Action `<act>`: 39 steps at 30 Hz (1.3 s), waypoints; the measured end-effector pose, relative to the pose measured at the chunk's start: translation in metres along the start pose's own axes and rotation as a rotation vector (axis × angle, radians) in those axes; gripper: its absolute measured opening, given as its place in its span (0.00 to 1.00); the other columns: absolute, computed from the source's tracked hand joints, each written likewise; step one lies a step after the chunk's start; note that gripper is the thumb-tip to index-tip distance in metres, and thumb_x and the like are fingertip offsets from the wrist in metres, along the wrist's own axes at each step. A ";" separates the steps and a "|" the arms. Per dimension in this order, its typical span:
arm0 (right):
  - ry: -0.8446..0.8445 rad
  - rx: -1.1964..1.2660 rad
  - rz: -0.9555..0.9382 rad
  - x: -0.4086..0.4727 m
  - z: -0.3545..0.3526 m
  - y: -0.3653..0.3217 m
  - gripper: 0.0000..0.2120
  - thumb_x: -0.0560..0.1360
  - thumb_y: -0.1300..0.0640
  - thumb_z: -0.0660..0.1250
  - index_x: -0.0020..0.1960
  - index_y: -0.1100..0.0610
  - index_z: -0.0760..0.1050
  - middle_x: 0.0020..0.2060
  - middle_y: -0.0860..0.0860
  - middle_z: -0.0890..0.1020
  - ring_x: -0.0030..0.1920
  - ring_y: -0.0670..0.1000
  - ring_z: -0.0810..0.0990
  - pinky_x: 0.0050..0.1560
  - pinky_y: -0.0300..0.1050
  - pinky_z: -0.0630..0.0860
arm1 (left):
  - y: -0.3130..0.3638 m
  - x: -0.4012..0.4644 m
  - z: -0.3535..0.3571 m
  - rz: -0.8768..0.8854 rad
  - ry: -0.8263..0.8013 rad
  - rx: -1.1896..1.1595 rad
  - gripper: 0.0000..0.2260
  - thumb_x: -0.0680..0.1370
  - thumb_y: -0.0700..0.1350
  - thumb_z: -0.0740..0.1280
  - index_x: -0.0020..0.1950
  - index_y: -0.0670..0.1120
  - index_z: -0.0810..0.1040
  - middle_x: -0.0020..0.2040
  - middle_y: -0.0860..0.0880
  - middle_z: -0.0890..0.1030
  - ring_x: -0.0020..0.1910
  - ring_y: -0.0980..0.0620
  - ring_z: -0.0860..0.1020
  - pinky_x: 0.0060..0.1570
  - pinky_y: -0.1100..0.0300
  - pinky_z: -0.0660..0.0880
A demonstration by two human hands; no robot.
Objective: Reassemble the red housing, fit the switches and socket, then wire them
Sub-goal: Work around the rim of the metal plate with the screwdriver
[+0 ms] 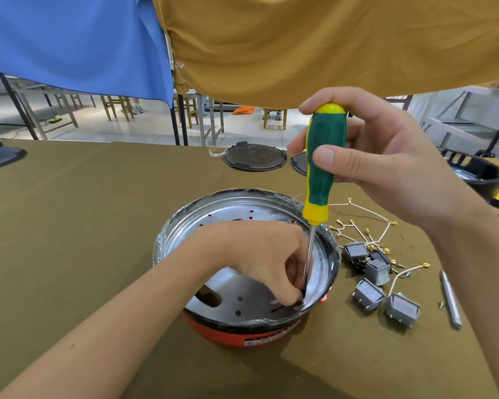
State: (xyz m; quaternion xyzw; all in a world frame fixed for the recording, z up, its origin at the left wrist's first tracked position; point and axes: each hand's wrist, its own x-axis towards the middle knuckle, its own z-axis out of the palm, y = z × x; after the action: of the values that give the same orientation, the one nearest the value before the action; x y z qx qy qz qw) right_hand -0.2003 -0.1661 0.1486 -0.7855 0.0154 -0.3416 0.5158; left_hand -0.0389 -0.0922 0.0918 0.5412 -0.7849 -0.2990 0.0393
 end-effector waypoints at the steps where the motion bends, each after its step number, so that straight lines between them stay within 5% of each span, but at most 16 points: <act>1: -0.007 0.000 -0.002 0.000 0.001 0.000 0.18 0.73 0.58 0.70 0.62 0.54 0.72 0.49 0.55 0.84 0.49 0.50 0.82 0.46 0.41 0.78 | -0.001 -0.001 -0.001 -0.014 0.007 -0.002 0.04 0.69 0.42 0.72 0.35 0.49 0.80 0.31 0.52 0.80 0.33 0.47 0.78 0.38 0.47 0.79; 7: -0.021 0.003 -0.006 0.001 0.004 0.000 0.17 0.73 0.60 0.70 0.61 0.56 0.72 0.48 0.57 0.84 0.46 0.47 0.81 0.44 0.37 0.77 | -0.004 -0.002 -0.004 -0.055 -0.043 -0.037 0.03 0.71 0.42 0.72 0.43 0.46 0.81 0.34 0.50 0.81 0.34 0.42 0.78 0.36 0.44 0.78; 11: -0.023 -0.005 -0.008 0.001 0.004 -0.001 0.18 0.73 0.59 0.70 0.62 0.55 0.73 0.47 0.56 0.84 0.45 0.48 0.80 0.43 0.37 0.76 | -0.002 -0.005 -0.008 -0.101 -0.122 -0.069 0.13 0.69 0.43 0.76 0.52 0.50 0.79 0.39 0.53 0.80 0.38 0.50 0.78 0.38 0.57 0.77; 13: -0.023 -0.014 -0.008 0.001 0.005 -0.001 0.18 0.73 0.60 0.70 0.62 0.56 0.73 0.47 0.55 0.83 0.45 0.48 0.80 0.42 0.36 0.76 | -0.002 -0.008 -0.012 -0.116 -0.156 -0.032 0.20 0.68 0.47 0.79 0.57 0.55 0.76 0.46 0.56 0.76 0.43 0.56 0.77 0.42 0.63 0.77; 16: -0.033 -0.019 -0.009 0.001 0.007 0.000 0.18 0.72 0.60 0.70 0.62 0.56 0.73 0.46 0.55 0.83 0.46 0.49 0.80 0.43 0.36 0.76 | -0.006 -0.014 -0.018 -0.133 -0.184 0.121 0.29 0.67 0.56 0.79 0.63 0.60 0.70 0.55 0.59 0.69 0.52 0.59 0.74 0.55 0.56 0.76; 20: -0.034 -0.033 -0.018 0.002 0.007 -0.003 0.19 0.72 0.60 0.70 0.62 0.57 0.73 0.46 0.56 0.83 0.46 0.49 0.80 0.44 0.37 0.76 | -0.008 -0.018 -0.021 -0.129 -0.227 0.112 0.29 0.69 0.60 0.76 0.66 0.65 0.68 0.60 0.59 0.65 0.49 0.68 0.73 0.56 0.57 0.73; 24: -0.024 -0.042 -0.024 0.002 0.007 -0.002 0.18 0.72 0.60 0.70 0.62 0.57 0.73 0.46 0.55 0.83 0.46 0.48 0.80 0.43 0.35 0.76 | -0.007 -0.018 -0.021 -0.131 -0.255 0.068 0.31 0.63 0.68 0.73 0.64 0.70 0.67 0.61 0.64 0.61 0.61 0.61 0.70 0.57 0.58 0.70; 29: -0.005 -0.044 -0.030 0.002 0.005 -0.001 0.18 0.73 0.59 0.70 0.62 0.56 0.73 0.46 0.55 0.83 0.47 0.49 0.80 0.44 0.38 0.77 | -0.007 -0.012 -0.016 -0.042 -0.203 0.047 0.18 0.70 0.65 0.73 0.57 0.67 0.74 0.59 0.64 0.64 0.53 0.62 0.72 0.53 0.61 0.70; 32: 0.023 -0.053 -0.031 0.001 0.003 0.000 0.18 0.72 0.59 0.70 0.62 0.56 0.73 0.46 0.54 0.83 0.47 0.49 0.81 0.44 0.37 0.77 | -0.011 -0.012 -0.015 -0.028 -0.144 0.086 0.09 0.74 0.60 0.71 0.53 0.64 0.78 0.48 0.69 0.64 0.44 0.67 0.73 0.45 0.63 0.70; 34: 0.037 -0.067 -0.028 0.001 0.002 0.001 0.18 0.72 0.59 0.70 0.61 0.56 0.73 0.46 0.53 0.83 0.48 0.49 0.81 0.44 0.38 0.77 | -0.011 -0.010 -0.013 -0.013 -0.095 0.114 0.05 0.75 0.56 0.71 0.50 0.62 0.80 0.50 0.66 0.66 0.44 0.63 0.74 0.44 0.58 0.74; 37: 0.041 -0.065 -0.020 0.000 0.001 0.002 0.18 0.72 0.59 0.70 0.61 0.57 0.73 0.46 0.55 0.83 0.46 0.48 0.81 0.43 0.37 0.77 | -0.008 -0.008 -0.011 0.002 -0.077 0.107 0.06 0.73 0.52 0.74 0.48 0.57 0.82 0.53 0.61 0.72 0.45 0.52 0.77 0.46 0.47 0.78; 39: 0.046 -0.075 -0.023 0.000 0.000 0.002 0.18 0.73 0.59 0.70 0.61 0.56 0.73 0.46 0.54 0.83 0.46 0.48 0.81 0.42 0.35 0.76 | -0.006 -0.009 -0.012 -0.012 -0.051 0.099 0.08 0.71 0.52 0.76 0.48 0.56 0.82 0.48 0.68 0.69 0.41 0.56 0.75 0.46 0.48 0.79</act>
State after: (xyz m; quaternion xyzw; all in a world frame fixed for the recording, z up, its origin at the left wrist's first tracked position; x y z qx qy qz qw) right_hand -0.1997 -0.1673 0.1472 -0.7962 0.0311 -0.3647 0.4817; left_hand -0.0257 -0.0912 0.1002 0.5395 -0.7961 -0.2739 -0.0094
